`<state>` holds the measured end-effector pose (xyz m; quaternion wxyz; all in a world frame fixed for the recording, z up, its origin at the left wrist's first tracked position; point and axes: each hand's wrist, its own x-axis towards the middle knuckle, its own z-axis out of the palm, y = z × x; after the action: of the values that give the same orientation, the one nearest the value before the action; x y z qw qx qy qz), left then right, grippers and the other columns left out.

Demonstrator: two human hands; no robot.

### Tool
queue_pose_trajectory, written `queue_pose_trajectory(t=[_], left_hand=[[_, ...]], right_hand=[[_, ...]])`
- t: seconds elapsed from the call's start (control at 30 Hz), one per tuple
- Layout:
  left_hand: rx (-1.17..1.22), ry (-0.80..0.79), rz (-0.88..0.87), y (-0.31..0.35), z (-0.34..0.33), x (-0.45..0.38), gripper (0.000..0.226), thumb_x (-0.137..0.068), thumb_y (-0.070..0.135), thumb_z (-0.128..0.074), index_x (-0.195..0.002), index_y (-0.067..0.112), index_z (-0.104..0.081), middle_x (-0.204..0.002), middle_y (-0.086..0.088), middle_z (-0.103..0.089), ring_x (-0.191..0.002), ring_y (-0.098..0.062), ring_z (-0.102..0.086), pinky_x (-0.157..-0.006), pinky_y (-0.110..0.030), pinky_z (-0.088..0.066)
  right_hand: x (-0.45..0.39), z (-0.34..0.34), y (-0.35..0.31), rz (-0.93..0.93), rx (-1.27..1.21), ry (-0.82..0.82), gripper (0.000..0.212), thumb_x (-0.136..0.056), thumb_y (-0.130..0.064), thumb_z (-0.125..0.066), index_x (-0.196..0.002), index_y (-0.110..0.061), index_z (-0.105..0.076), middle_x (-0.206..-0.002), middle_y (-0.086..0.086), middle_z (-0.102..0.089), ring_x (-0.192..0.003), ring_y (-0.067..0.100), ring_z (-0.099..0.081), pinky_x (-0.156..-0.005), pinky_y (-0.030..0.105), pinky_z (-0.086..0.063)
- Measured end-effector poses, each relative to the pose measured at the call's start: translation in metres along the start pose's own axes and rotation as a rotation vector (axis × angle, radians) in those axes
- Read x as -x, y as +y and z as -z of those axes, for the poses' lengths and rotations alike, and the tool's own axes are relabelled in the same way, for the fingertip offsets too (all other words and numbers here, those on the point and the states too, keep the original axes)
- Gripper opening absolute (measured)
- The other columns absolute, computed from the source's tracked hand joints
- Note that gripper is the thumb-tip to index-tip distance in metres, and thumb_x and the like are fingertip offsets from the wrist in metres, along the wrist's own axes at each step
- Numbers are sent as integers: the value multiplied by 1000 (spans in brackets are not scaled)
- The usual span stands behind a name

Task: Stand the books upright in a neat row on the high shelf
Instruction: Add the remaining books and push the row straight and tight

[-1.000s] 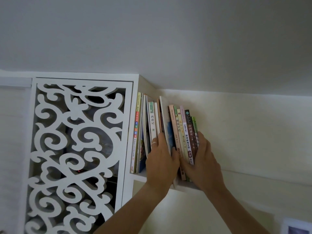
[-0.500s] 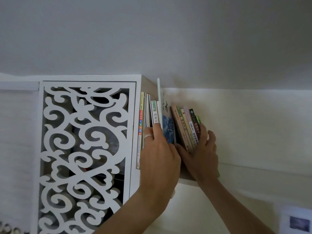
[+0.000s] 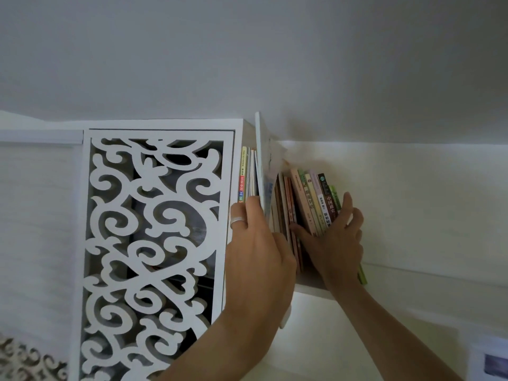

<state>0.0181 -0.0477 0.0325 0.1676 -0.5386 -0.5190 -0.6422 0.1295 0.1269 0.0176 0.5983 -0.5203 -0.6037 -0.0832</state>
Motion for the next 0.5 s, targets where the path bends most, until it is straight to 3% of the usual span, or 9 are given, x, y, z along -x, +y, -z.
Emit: queue_pose_trajectory(t=[0.13,0.27,0.37,0.5], left_hand=[[14,31,-9,2,-6,3,21,-93,8,-42,-113,15,-44,-123,-11,-54,-109,-31,-59,-79,-39,-61],[45,30,2,1,-6,1,18,-95,7,-44,-112,13,-46,-125,-12,-55,-106,-26,-59,-79,-38,-61],[24,59,-39,1,-9,2,24,-91,26,-32,-112,19,-41,-121,-10,-54,-109,-30,-58,-82,-45,-60],[35,34,-42,7,-16,11,27,-93,27,-31,-119,27,-36,-127,-3,-51,-120,-26,-55,-92,-44,-59]], right_hand=[[-3,-2,-14,124,123,49,114,-75,-56,-74,-160,-23,-6,-161,20,-16,-128,47,-46,-98,61,-47],[-2,-7,-10,189,242,100,111,-77,-61,-70,-161,-21,-10,-162,25,-14,-129,48,-44,-96,62,-49],[-6,-6,-4,228,300,48,115,-79,-66,-67,-162,-27,1,-163,28,-10,-135,52,-39,-100,67,-44],[-13,3,-7,140,201,34,118,-77,-65,-69,-162,-28,5,-130,23,-43,-98,42,-57,-75,50,-54]])
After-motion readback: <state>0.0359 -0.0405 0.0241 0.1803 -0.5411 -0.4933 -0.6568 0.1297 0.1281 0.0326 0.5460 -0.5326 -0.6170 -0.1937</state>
